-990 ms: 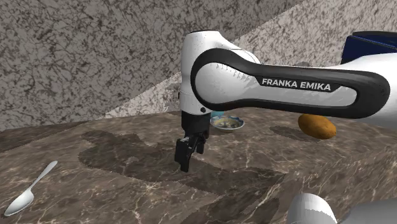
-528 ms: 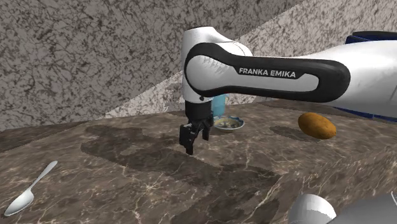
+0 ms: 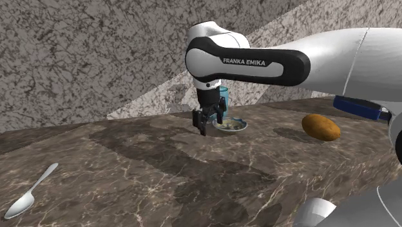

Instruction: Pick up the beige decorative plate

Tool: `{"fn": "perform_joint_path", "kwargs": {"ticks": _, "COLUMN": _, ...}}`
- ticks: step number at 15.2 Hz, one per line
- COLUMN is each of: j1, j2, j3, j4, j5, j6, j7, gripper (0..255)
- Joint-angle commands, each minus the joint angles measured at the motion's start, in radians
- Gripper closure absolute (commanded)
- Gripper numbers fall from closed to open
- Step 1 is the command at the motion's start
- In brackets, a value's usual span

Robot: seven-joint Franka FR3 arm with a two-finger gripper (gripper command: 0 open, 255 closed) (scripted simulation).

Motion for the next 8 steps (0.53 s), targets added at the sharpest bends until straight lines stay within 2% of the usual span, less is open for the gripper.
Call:
{"fn": "perform_joint_path", "kwargs": {"ticks": 1, "j1": -0.026, "j2": 0.049, "j3": -0.018, "j4": 0.053, "j5": -0.034, "j6": -0.015, "j7": 0.0, "gripper": 0}}
{"fn": "perform_joint_path", "kwargs": {"ticks": 4, "j1": -0.06, "j2": 0.112, "j3": -0.04, "j4": 0.136, "j5": -0.08, "j6": -0.047, "j7": 0.003, "gripper": 0}}
{"fn": "perform_joint_path", "kwargs": {"ticks": 8, "j1": -0.061, "j2": 0.1, "j3": -0.043, "j4": 0.084, "j5": -0.082, "j6": -0.009, "j7": 0.012, "gripper": 0}}
